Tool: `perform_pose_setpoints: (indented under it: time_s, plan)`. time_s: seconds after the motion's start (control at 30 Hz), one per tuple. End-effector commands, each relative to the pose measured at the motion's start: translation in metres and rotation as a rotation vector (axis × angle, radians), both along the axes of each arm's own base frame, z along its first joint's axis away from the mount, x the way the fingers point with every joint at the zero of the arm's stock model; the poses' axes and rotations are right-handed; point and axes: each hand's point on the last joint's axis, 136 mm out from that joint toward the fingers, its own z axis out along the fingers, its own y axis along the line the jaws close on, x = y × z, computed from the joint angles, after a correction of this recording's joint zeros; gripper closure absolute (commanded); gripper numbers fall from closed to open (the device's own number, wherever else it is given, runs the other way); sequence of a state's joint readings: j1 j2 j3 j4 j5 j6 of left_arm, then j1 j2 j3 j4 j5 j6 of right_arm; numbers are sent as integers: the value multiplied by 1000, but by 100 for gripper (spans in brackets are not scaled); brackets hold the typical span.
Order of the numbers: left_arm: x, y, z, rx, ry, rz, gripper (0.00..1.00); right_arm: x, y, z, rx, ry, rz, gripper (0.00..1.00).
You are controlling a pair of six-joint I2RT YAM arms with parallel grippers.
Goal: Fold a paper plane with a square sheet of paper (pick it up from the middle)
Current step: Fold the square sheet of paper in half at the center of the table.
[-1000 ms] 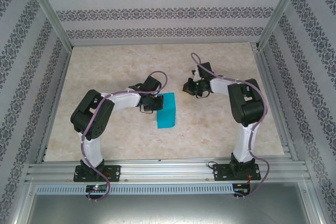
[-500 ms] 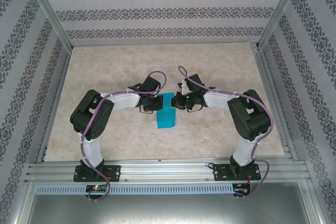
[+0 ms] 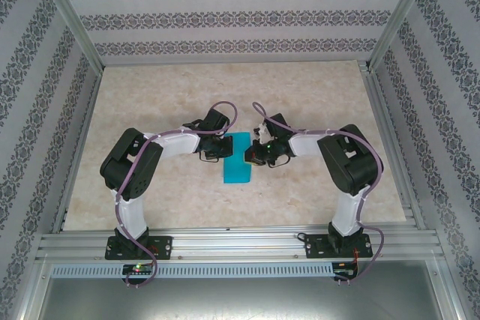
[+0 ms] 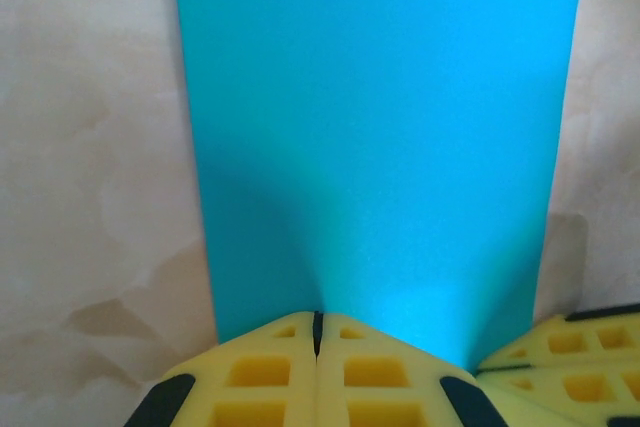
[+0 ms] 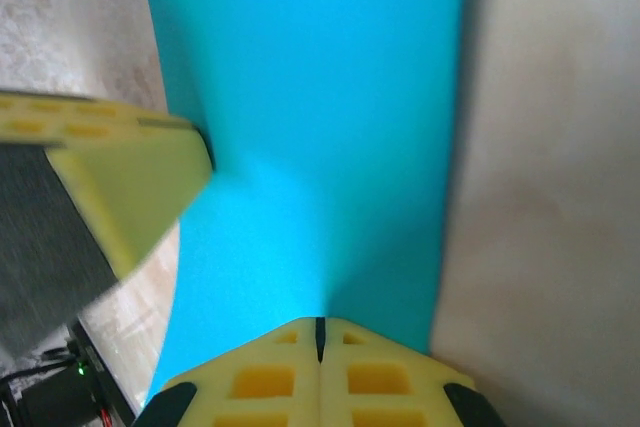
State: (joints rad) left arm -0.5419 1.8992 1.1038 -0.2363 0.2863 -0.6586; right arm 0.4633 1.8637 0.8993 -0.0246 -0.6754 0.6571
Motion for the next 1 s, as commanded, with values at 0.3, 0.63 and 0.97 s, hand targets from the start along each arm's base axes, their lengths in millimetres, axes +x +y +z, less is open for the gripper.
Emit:
perform_pose_setpoints:
  time_s: [0.3, 0.63, 0.97]
  plan:
    - [-63, 71, -76, 295, 270, 68, 100, -10, -11, 45, -44, -93, 11, 100]
    - [-65, 71, -77, 290, 281, 83, 100, -7, 24, 24, -26, -64, 38, 100]
    - [-65, 72, -79, 294, 284, 94, 100, -34, 9, -5, -81, 32, 20, 100]
